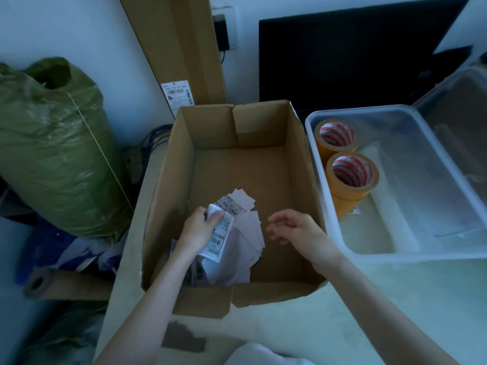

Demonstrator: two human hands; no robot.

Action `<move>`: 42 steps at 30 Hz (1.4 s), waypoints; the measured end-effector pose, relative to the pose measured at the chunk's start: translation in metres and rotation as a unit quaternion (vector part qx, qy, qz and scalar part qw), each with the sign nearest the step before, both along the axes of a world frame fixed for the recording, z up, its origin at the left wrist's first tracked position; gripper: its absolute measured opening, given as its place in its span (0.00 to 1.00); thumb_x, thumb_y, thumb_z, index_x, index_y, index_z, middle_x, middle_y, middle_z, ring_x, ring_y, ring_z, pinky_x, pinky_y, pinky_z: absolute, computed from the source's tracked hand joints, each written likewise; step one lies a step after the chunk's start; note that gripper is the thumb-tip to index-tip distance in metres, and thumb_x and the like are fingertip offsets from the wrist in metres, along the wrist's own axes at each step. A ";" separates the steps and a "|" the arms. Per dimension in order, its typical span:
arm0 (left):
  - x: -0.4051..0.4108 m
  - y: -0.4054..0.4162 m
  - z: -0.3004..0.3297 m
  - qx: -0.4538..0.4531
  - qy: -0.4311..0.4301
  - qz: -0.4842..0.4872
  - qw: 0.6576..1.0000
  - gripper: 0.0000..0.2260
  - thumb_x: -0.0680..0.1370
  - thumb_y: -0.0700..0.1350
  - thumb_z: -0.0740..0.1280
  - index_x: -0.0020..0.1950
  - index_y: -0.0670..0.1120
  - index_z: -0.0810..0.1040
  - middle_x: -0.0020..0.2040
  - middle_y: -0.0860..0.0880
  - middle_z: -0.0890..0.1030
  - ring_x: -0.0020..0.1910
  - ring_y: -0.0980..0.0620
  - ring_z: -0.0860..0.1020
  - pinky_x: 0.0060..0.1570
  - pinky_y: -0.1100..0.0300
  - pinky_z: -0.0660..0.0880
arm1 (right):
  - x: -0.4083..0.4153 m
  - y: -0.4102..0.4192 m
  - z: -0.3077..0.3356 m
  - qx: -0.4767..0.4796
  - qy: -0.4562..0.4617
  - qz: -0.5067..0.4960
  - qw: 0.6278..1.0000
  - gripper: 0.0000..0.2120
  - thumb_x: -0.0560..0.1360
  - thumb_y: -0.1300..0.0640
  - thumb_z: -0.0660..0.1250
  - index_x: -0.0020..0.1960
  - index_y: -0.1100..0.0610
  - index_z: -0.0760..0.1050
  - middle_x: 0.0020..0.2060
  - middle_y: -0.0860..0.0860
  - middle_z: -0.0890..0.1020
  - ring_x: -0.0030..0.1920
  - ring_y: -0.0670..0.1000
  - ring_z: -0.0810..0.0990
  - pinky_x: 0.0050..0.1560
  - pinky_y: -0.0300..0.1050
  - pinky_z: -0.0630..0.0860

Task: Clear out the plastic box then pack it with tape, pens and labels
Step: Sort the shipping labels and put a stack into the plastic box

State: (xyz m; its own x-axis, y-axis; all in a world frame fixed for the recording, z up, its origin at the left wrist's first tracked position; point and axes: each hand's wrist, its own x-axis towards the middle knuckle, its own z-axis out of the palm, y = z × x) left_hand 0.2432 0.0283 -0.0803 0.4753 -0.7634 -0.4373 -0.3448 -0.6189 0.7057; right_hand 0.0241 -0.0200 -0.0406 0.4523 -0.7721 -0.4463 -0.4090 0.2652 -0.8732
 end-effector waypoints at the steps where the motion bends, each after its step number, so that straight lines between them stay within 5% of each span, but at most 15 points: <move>1: -0.002 0.002 0.005 -0.020 0.023 0.016 0.999 0.13 0.78 0.55 0.64 0.52 0.45 0.73 0.46 0.45 0.82 0.39 0.49 0.83 0.40 0.52 0.80 | 0.000 0.001 0.001 0.005 -0.005 -0.008 1.000 0.07 0.78 0.63 0.62 0.53 0.54 0.76 0.48 0.53 0.82 0.48 0.50 0.81 0.43 0.35 0.75; 4: -0.007 0.009 0.020 -0.074 0.105 0.076 0.989 0.10 0.78 0.54 0.64 0.52 0.48 0.74 0.45 0.45 0.83 0.41 0.47 0.84 0.45 0.48 0.80 | 0.001 0.002 0.004 0.027 -0.013 -0.019 0.999 0.09 0.78 0.63 0.63 0.56 0.54 0.74 0.49 0.51 0.80 0.50 0.49 0.80 0.46 0.37 0.76; 8: -0.019 0.010 0.044 -0.135 0.184 0.127 0.965 0.09 0.80 0.53 0.62 0.51 0.48 0.75 0.42 0.48 0.83 0.39 0.50 0.82 0.38 0.54 0.78 | 0.000 0.006 0.007 0.061 -0.043 -0.012 0.997 0.10 0.77 0.61 0.65 0.58 0.53 0.74 0.52 0.51 0.80 0.53 0.49 0.80 0.52 0.41 0.78; 11: -0.030 0.013 0.056 -0.153 0.204 0.133 0.958 0.08 0.81 0.49 0.60 0.55 0.47 0.74 0.47 0.47 0.81 0.46 0.50 0.81 0.42 0.56 0.76 | -0.002 0.006 0.012 0.118 -0.100 0.003 0.988 0.09 0.77 0.57 0.66 0.57 0.55 0.77 0.52 0.53 0.82 0.52 0.52 0.83 0.57 0.49 0.79; 16: -0.045 0.015 0.070 -0.170 0.140 0.046 0.974 0.07 0.78 0.46 0.66 0.51 0.43 0.75 0.45 0.48 0.83 0.44 0.54 0.83 0.35 0.65 0.77 | -0.009 0.005 0.023 0.173 -0.199 0.036 0.964 0.10 0.77 0.56 0.66 0.57 0.57 0.78 0.51 0.57 0.84 0.52 0.55 0.83 0.52 0.48 0.79; 22: -0.057 0.018 0.077 -0.163 0.078 -0.080 0.980 0.04 0.77 0.46 0.68 0.46 0.45 0.78 0.43 0.51 0.84 0.43 0.57 0.82 0.38 0.68 0.76 | -0.017 0.007 0.031 0.055 -0.124 0.061 0.989 0.07 0.79 0.58 0.62 0.54 0.56 0.77 0.45 0.53 0.85 0.45 0.53 0.85 0.41 0.50 0.83; 25: -0.047 0.015 0.062 -0.163 0.055 -0.042 0.984 0.04 0.78 0.45 0.66 0.51 0.47 0.78 0.46 0.52 0.83 0.45 0.56 0.81 0.46 0.64 0.78 | -0.021 0.008 0.033 0.015 -0.140 0.006 0.990 0.07 0.80 0.60 0.60 0.54 0.54 0.76 0.45 0.53 0.84 0.44 0.51 0.85 0.37 0.47 0.82; 28: -0.035 0.010 0.029 -0.037 -0.036 -0.086 0.995 0.15 0.77 0.48 0.67 0.62 0.50 0.72 0.57 0.54 0.76 0.56 0.53 0.76 0.55 0.57 0.75 | -0.028 0.005 0.036 0.025 -0.187 -0.058 0.980 0.10 0.80 0.60 0.59 0.57 0.51 0.75 0.47 0.50 0.84 0.47 0.51 0.85 0.39 0.47 0.82; 31: -0.040 0.008 -0.006 0.140 -0.186 -0.263 0.936 0.32 0.75 0.52 0.69 0.74 0.48 0.58 0.70 0.47 0.66 0.67 0.46 0.68 0.63 0.51 0.70 | -0.033 0.001 0.036 0.055 -0.224 -0.100 0.968 0.12 0.81 0.60 0.58 0.58 0.49 0.75 0.50 0.51 0.84 0.50 0.52 0.84 0.43 0.50 0.82; 37: -0.064 0.007 -0.047 0.256 -0.373 -0.416 0.789 0.42 0.75 0.55 0.68 0.77 0.43 0.45 0.76 0.39 0.52 0.69 0.36 0.62 0.63 0.40 0.68 | -0.038 0.000 0.031 0.104 -0.253 -0.149 0.950 0.13 0.80 0.61 0.58 0.60 0.50 0.75 0.51 0.52 0.84 0.51 0.54 0.84 0.42 0.49 0.82; 39: -0.067 0.004 -0.054 0.296 -0.383 -0.428 0.764 0.43 0.76 0.54 0.67 0.77 0.42 0.41 0.77 0.38 0.44 0.72 0.33 0.57 0.65 0.40 0.65 | -0.040 0.000 0.031 0.113 -0.263 -0.160 0.945 0.13 0.80 0.62 0.58 0.59 0.51 0.75 0.50 0.52 0.85 0.50 0.54 0.85 0.41 0.48 0.82; 42: -0.065 0.000 -0.059 0.280 -0.373 -0.431 0.772 0.35 0.80 0.49 0.61 0.77 0.42 0.41 0.77 0.37 0.42 0.72 0.31 0.56 0.66 0.43 0.65 | -0.043 0.000 0.030 0.120 -0.272 -0.172 0.939 0.13 0.80 0.62 0.58 0.59 0.50 0.75 0.49 0.51 0.85 0.49 0.54 0.85 0.40 0.48 0.82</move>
State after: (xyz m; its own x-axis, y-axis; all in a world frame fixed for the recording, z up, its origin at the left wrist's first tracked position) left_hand 0.1783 0.0286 -0.1397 0.1749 -0.7274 -0.6635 -0.9806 -0.0681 -0.1839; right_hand -0.0193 -0.0202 -0.0106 0.4064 -0.8207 -0.4015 0.2251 0.5159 -0.8266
